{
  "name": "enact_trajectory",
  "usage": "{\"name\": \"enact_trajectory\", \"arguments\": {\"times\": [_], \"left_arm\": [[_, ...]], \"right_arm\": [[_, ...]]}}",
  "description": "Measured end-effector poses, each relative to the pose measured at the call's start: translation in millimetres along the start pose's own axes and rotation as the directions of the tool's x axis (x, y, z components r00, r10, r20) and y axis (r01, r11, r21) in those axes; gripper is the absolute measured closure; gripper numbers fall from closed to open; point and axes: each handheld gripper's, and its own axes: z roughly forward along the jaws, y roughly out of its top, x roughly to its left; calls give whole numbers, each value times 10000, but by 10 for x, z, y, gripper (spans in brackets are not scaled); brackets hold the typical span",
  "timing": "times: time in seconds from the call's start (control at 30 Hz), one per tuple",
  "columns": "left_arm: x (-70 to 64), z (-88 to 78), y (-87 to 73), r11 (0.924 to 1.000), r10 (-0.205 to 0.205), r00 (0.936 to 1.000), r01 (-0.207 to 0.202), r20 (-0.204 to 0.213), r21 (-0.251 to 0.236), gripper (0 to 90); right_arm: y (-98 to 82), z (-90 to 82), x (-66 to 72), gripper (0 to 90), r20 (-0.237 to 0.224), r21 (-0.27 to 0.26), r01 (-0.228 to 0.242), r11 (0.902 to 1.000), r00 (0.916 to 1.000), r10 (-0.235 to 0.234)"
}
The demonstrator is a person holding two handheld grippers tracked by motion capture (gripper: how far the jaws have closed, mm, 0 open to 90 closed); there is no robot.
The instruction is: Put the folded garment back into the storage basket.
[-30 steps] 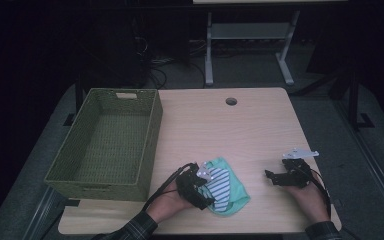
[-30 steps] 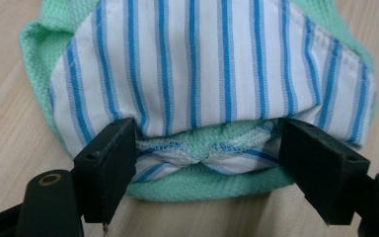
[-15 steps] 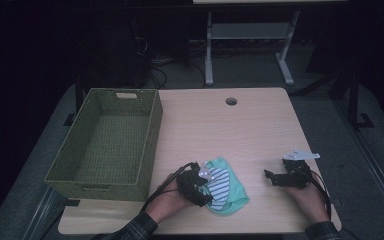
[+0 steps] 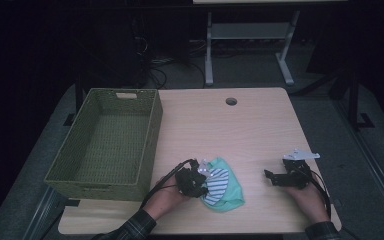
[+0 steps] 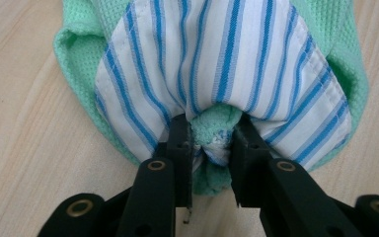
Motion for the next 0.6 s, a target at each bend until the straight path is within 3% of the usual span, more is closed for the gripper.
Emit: {"name": "enact_trajectory", "arguments": {"times": [0.37, 0.6], "left_arm": [[71, -54, 8, 9994, -310, 9978, 318, 591, -128, 755], [98, -169, 66, 9961, -596, 9950, 645, 798, -599, 756]], "right_arm": [[0, -1, 2, 134, 25, -1, -24, 10000, 10000, 24], [-2, -3, 2, 134, 46, 11, -28, 10000, 10000, 28]]}}
